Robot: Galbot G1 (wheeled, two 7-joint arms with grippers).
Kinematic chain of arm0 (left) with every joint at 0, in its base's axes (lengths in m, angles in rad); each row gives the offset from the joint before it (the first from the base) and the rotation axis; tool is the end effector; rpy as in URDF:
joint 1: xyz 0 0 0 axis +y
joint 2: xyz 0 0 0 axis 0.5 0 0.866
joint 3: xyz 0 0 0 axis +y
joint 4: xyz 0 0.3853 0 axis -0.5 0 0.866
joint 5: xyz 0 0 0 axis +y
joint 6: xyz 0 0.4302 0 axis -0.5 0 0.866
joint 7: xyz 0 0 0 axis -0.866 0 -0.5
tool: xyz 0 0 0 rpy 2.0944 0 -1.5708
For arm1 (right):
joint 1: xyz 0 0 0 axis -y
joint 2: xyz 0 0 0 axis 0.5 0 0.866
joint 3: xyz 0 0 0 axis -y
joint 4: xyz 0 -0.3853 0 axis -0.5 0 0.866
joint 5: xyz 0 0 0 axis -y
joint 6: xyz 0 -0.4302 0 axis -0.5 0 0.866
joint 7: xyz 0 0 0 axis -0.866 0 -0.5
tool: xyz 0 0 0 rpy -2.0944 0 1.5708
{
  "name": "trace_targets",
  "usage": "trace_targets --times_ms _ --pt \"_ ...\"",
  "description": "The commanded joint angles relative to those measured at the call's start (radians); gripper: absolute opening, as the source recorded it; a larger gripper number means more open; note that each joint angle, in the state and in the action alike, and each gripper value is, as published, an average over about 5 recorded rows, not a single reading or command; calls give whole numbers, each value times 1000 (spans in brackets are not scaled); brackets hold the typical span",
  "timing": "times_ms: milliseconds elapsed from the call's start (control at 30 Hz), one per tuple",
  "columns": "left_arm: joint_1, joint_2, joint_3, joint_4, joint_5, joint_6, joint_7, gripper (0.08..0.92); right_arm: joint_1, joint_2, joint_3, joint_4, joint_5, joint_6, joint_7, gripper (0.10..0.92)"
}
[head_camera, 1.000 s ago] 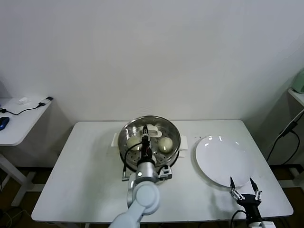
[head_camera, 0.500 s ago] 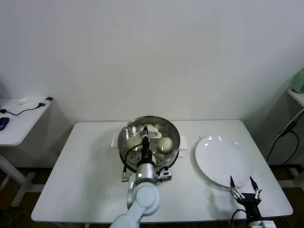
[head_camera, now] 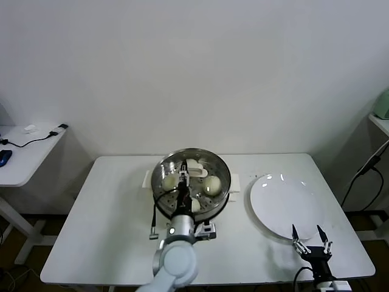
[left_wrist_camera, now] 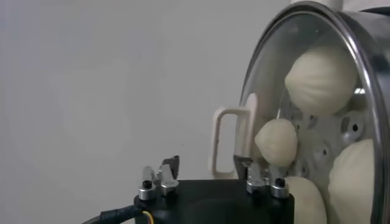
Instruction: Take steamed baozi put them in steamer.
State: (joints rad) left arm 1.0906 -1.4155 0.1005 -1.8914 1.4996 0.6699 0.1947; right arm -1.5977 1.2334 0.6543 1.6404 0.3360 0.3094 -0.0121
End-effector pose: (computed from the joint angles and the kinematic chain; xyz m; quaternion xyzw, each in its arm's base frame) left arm 0.3187 -0.1971 -0.2977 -0.0047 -0.7400 -0.6724 0.0118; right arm 0.1969 -0.1704 -0.4926 -0.0383 -0.9968 0.0232 0.0661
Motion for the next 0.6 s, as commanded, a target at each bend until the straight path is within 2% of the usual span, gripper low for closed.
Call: trace_targets --times_ms 33,167,300,467,600 --pt "70 77 -55 -174 -250 -116 -137 606 2 2 -16 -2 21 -5 14 823" --pt "134 122 -172 -217 -590 -295 -292 719 1 -1 -22 3 32 25 20 823" --pt "222 127 -332 -259 -982 -476 -386 809 4 -2 -20 5 39 73 12 823" --pt "331 119 -606 -260 -1515 -699 -390 822 8 5 -21 13 33 98 6 823" --pt "423 195 -749 -197 -1876 -829 -338 823 11 7 -22 15 28 113 6 823"
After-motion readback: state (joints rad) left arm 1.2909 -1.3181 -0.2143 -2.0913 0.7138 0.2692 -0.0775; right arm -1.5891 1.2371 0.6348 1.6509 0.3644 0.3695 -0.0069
